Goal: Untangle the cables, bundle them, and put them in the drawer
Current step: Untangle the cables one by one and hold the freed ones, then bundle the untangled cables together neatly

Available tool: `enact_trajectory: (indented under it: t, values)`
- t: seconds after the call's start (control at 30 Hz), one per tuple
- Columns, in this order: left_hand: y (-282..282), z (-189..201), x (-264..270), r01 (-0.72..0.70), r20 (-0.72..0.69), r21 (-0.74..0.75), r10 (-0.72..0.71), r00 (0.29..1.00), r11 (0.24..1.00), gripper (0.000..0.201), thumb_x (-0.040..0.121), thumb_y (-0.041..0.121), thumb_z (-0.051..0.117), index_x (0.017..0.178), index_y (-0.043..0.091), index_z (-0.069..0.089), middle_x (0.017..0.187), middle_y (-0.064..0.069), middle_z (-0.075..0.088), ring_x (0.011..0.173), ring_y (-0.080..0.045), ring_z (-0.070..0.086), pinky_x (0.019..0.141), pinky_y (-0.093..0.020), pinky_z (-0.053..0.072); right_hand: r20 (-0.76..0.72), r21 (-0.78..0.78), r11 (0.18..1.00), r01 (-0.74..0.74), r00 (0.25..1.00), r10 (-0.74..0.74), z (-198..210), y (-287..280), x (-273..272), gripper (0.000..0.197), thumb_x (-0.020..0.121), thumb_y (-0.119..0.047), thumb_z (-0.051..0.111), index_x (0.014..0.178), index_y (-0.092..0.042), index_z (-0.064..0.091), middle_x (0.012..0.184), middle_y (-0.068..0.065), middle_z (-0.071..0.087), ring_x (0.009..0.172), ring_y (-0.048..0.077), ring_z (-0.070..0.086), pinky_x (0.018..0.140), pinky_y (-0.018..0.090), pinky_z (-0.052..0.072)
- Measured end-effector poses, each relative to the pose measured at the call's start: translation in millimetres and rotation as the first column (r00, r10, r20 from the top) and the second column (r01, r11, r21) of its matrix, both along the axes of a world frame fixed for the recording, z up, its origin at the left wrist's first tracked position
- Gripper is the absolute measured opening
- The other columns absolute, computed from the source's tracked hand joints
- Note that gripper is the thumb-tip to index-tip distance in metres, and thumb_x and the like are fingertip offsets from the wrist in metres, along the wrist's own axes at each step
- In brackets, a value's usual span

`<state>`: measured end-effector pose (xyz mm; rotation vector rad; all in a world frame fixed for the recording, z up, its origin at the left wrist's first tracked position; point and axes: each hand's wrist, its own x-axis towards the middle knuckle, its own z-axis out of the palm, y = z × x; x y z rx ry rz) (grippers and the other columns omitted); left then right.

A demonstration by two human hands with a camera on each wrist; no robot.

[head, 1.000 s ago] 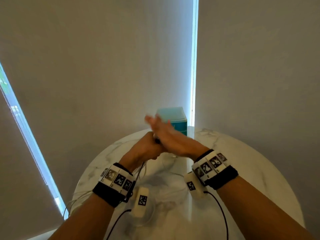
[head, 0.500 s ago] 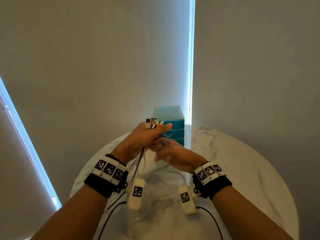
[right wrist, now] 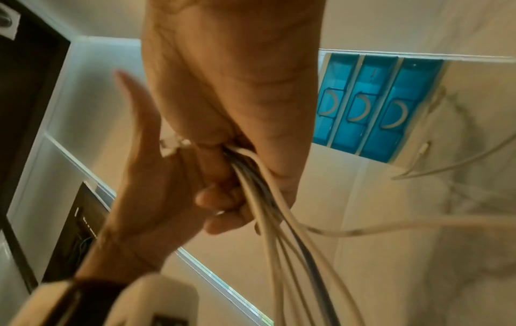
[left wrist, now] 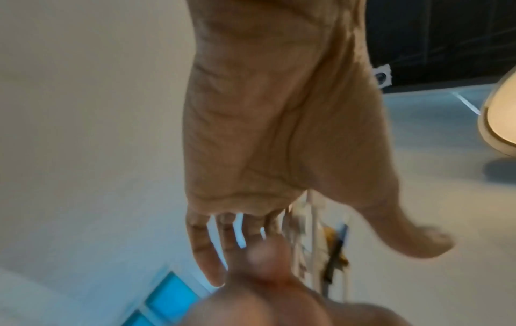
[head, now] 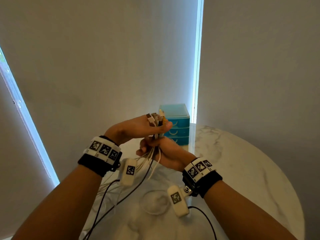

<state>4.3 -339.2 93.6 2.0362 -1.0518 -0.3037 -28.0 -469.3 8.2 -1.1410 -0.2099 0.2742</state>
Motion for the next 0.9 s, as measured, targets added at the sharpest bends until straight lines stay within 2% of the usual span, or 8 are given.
enact_trajectory:
  t: [0.13, 0.2, 0.27, 0.33, 0.43, 0.53, 0.73, 0.9]
  values:
    - [28.4, -32.7, 13.0, -0.130, -0.159, -0.053, 0.121, 0.980, 0.990, 0.061, 0.098, 0.045, 0.067, 0.152, 0.025, 0.047, 0.141, 0.007, 0.066, 0.132, -0.012, 0.065, 0.114, -0.041, 0.052, -0.033, 0.067, 0.991, 0.120, 0.992, -0.118, -4.5, -6.9, 2.9, 0.027, 0.111, -0.008, 0.045, 0.095, -0.006, 0.067, 0.057, -0.001, 0.040, 0.049, 0.013, 0.042, 0.071, 0.035, 0.054]
    - [34.8, -53.7, 16.0, -0.041, -0.182, 0.052, 0.050, 0.982, 0.998, 0.059, 0.099, 0.038, 0.072, 0.151, 0.027, 0.048, 0.141, 0.004, 0.067, 0.134, -0.018, 0.064, 0.112, -0.040, 0.054, -0.039, 0.106, 0.983, 0.149, 0.989, -0.146, -5.6, -7.2, 4.5, 0.035, 0.112, -0.019, 0.050, 0.082, -0.011, 0.066, 0.059, -0.001, 0.038, 0.043, 0.009, 0.034, 0.056, 0.027, 0.046]
    - [40.4, -66.1, 17.3, 0.043, -0.122, 0.192, -0.020, 0.992, 0.980, 0.056, 0.093, 0.059, 0.073, 0.141, 0.034, 0.058, 0.134, 0.010, 0.071, 0.128, -0.012, 0.066, 0.111, -0.034, 0.053, -0.024, 0.145, 0.974, 0.172, 0.985, -0.170, -4.3, -7.0, 6.9, 0.049, 0.112, -0.035, 0.054, 0.068, -0.015, 0.058, 0.055, -0.001, 0.035, 0.041, 0.009, 0.031, 0.049, 0.025, 0.041]
    - [45.4, -65.7, 20.2, -0.029, -0.028, 0.193, 0.035, 0.999, 0.981, 0.066, 0.086, 0.076, 0.070, 0.135, 0.033, 0.064, 0.127, 0.011, 0.074, 0.121, -0.009, 0.069, 0.111, -0.039, 0.053, -0.008, 0.152, 0.971, 0.186, 0.982, -0.187, -3.7, -7.1, 9.0, 0.055, 0.111, -0.040, 0.054, 0.061, -0.019, 0.051, 0.050, -0.004, 0.032, 0.039, 0.010, 0.030, 0.047, 0.025, 0.039]
    - [45.4, -45.5, 21.5, -0.244, 0.020, -0.071, 0.246, 0.969, 0.967, 0.052, 0.102, 0.063, 0.052, 0.133, 0.024, 0.068, 0.120, 0.005, 0.078, 0.109, -0.011, 0.075, 0.100, -0.041, 0.060, 0.005, 0.050, 0.983, 0.174, 0.985, -0.175, -5.1, -6.3, 8.5, 0.059, 0.110, -0.034, 0.056, 0.053, -0.021, 0.047, 0.048, -0.005, 0.029, 0.041, 0.012, 0.028, 0.055, 0.030, 0.042]
    - [36.4, -26.7, 18.1, -0.288, 0.014, -0.195, 0.296, 0.955, 0.938, 0.048, 0.106, 0.057, 0.049, 0.128, 0.023, 0.073, 0.111, 0.004, 0.082, 0.100, -0.012, 0.078, 0.086, -0.031, 0.062, 0.016, -0.003, 0.994, 0.113, 0.993, -0.113, -7.7, -11.1, 8.1, 0.054, 0.108, -0.026, 0.058, 0.058, -0.022, 0.039, 0.049, -0.003, 0.027, 0.043, 0.013, 0.029, 0.061, 0.034, 0.042]
    - [16.8, -19.1, 13.3, -0.219, 0.062, -0.149, 0.231, 0.971, 0.964, 0.025, 0.096, 0.042, 0.074, 0.119, 0.031, 0.075, 0.105, 0.004, 0.083, 0.098, -0.011, 0.078, 0.077, -0.023, 0.061, -0.017, 0.136, 0.975, -0.173, 0.984, 0.177, -6.1, -31.5, -1.0, 0.038, 0.108, -0.025, 0.045, 0.072, -0.015, 0.044, 0.058, 0.003, 0.041, 0.055, 0.019, 0.042, 0.080, 0.040, 0.045]
    - [11.1, -27.9, 8.0, -0.277, 0.001, 0.001, 0.277, 0.961, 0.961, 0.048, 0.102, 0.061, 0.054, 0.131, 0.026, 0.067, 0.118, 0.002, 0.077, 0.103, -0.014, 0.077, 0.079, -0.032, 0.066, -0.012, 0.227, 0.963, -0.147, 0.988, 0.153, -15.1, -40.7, -6.5, 0.047, 0.111, -0.032, 0.042, 0.093, 0.002, 0.068, 0.067, 0.011, 0.056, 0.067, 0.026, 0.058, 0.087, 0.042, 0.050]
